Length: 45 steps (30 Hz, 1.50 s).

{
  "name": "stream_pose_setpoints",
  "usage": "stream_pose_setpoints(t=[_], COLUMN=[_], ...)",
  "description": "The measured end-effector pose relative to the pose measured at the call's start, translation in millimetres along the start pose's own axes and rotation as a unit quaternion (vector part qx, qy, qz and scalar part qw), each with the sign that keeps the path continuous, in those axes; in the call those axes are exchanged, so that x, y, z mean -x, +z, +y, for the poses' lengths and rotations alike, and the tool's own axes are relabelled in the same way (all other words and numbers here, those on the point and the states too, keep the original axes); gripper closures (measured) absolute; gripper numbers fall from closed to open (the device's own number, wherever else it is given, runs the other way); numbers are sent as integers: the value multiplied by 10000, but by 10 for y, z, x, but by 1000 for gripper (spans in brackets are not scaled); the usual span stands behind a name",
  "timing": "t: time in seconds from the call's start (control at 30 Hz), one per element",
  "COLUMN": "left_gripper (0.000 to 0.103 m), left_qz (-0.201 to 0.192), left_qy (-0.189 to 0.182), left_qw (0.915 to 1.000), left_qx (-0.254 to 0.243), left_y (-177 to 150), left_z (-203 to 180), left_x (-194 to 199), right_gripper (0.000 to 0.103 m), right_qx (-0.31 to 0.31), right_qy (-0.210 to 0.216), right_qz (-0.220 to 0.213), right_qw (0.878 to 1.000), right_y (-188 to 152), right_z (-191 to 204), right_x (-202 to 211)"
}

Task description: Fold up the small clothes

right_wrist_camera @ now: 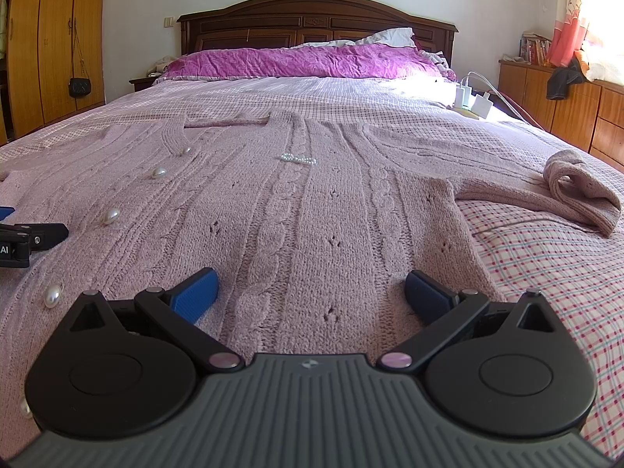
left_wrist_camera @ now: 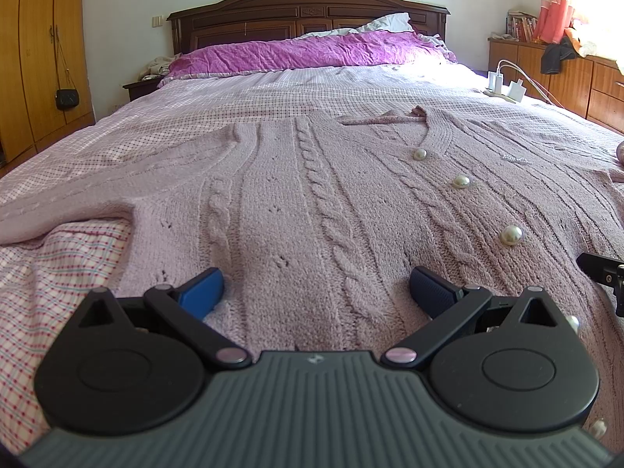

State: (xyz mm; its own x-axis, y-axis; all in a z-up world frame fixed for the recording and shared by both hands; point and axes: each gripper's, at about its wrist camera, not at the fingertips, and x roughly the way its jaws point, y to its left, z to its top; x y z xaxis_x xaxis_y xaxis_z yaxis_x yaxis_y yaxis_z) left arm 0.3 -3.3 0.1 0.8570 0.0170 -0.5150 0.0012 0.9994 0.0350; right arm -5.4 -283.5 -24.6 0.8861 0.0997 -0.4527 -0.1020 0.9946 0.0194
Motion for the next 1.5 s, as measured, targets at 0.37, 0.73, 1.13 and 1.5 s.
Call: stream_pose_setpoints(t=[0.37, 0.73, 1.13, 1.5], left_gripper=[0, 0, 0, 0], left_qz=[-1, -1, 66, 208], left_qy=[1, 0, -24, 76], left_qw=[10000, 10000, 9999, 9998], left_qx=[-1, -1, 73, 7], left_y=[0, -1, 22, 63], left_z=[-2, -1, 19, -4], left_x=[1, 0, -9, -20], right_gripper=[0, 0, 0, 0], right_qx=[4, 0, -32, -243], right_qy=[-4, -11, -19, 322], right_qz=[-1, 24, 167, 417], right_qw=[10000, 10000, 9999, 9983], right_y=[0, 6, 44, 162], right_z=[5, 8, -3, -127], right_x=[-2, -9, -37, -25])
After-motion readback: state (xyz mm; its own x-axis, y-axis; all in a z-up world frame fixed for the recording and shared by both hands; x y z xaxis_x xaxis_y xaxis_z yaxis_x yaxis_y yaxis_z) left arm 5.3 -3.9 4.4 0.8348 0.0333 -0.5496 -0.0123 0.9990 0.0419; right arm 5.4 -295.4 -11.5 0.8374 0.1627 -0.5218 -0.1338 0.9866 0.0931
